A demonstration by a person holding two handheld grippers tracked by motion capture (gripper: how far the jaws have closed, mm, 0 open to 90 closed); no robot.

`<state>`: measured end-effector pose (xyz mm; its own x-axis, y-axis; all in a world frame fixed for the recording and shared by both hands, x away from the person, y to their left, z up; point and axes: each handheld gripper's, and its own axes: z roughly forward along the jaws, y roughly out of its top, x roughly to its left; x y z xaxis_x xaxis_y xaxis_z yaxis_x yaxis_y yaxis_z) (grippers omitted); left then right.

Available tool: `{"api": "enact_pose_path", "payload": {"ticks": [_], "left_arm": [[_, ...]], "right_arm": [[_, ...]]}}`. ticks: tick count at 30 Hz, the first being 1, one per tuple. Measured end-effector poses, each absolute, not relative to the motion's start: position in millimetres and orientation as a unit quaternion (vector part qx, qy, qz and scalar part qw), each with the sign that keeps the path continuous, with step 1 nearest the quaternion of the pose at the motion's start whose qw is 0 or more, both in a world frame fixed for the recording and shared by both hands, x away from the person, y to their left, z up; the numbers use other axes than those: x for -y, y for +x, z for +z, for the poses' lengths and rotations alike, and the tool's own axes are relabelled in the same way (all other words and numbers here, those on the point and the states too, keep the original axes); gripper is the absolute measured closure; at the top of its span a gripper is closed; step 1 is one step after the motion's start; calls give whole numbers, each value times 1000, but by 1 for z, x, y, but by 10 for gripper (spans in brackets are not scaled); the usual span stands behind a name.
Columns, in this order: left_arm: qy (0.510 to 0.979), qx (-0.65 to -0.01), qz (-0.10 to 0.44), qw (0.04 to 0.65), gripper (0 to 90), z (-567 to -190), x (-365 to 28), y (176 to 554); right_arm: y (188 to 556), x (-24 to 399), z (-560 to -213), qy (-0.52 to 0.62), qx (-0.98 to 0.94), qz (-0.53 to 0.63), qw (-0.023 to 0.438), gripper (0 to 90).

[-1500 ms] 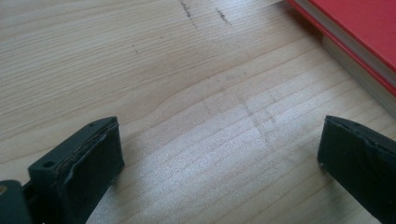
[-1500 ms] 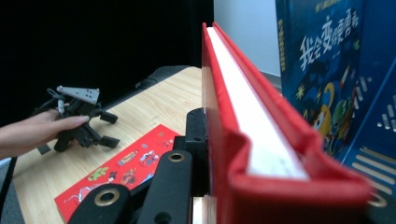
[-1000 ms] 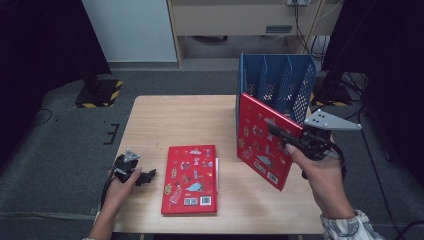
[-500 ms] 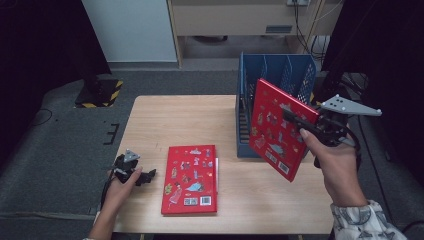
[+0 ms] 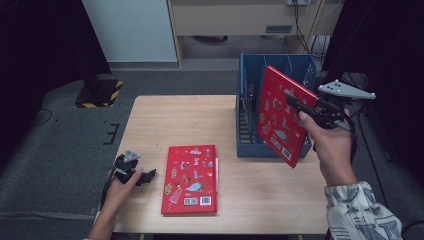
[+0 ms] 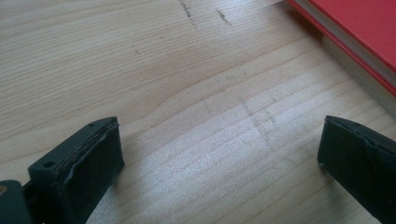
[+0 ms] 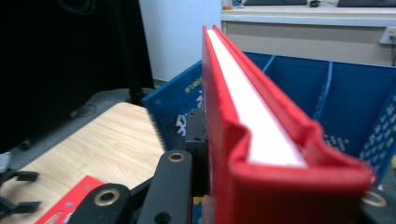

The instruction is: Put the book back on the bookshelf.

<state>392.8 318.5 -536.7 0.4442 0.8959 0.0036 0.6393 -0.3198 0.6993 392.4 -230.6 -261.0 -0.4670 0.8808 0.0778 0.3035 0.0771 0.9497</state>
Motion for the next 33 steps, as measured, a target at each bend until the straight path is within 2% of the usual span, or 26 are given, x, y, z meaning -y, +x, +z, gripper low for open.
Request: {"api": "enact_pose_path", "payload": {"ticks": [20, 33], "left_arm": [[787, -487, 200, 320, 0, -537, -318, 394], [788, -489, 199, 318, 0, -537, -315, 394]], "right_arm": [[430, 237, -264, 476, -657, 501, 304, 793], [450, 222, -279, 479, -654, 478, 338, 793]]}}
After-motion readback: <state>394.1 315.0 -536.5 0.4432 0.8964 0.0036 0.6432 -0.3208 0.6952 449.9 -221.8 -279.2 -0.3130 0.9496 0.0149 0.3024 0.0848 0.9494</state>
